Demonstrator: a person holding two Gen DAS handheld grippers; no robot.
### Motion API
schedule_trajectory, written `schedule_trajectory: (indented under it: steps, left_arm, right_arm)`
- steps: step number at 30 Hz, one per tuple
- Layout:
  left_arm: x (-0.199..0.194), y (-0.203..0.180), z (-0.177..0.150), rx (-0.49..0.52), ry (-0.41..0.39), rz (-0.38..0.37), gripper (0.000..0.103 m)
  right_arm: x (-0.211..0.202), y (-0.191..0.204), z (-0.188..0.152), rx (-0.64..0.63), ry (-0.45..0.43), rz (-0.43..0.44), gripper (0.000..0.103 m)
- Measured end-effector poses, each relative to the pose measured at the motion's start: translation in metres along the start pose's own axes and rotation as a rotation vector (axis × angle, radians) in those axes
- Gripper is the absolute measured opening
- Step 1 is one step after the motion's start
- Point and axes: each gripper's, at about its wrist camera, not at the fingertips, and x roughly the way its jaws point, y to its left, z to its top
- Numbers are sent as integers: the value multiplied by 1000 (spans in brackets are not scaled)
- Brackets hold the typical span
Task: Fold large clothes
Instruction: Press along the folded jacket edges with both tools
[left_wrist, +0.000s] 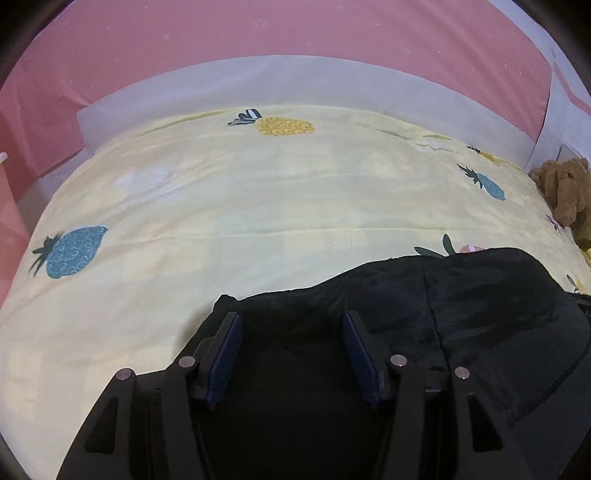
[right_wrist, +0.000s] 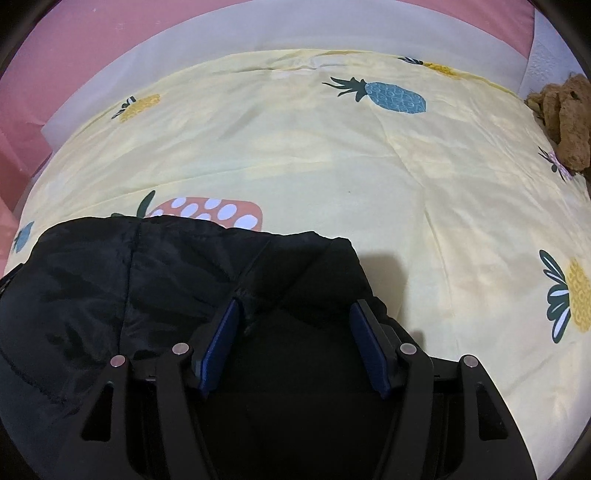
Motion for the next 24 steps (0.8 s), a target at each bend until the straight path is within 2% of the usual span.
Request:
schedule_trajectory:
  steps: [4,7,10,12,14,17,21,24]
  left_arm:
    - [-13,3,7,4,17,19,56]
    - [-40,0,16,-13,-28,-22,56]
    - [-56,-22,28,8,-39,-85,56]
    - [-57,-48,33,59,-41,-125,56]
    - [-45,-69,33,104,-3,-150,56]
    - [-9,-84,24,151,87,-109,56]
    - [13,-81,24,123,92,-106,57]
    - [24,-87,20,137,86,-73,57]
  right_arm:
    - [-23,0,4,14,-15,-14,62]
    - [-55,8,7,15,-82,38,62]
    - [-70,42,15,-40,-78,102,62]
    - [-65,67,16,-95,-51,124,62]
    - [-48,86,15,-140,-8,126,62]
    - [-21,92,16,-134,29,113,62]
    - [6,91,21,-144,50,91,63]
    - [14,91,22,-147,46,71,63]
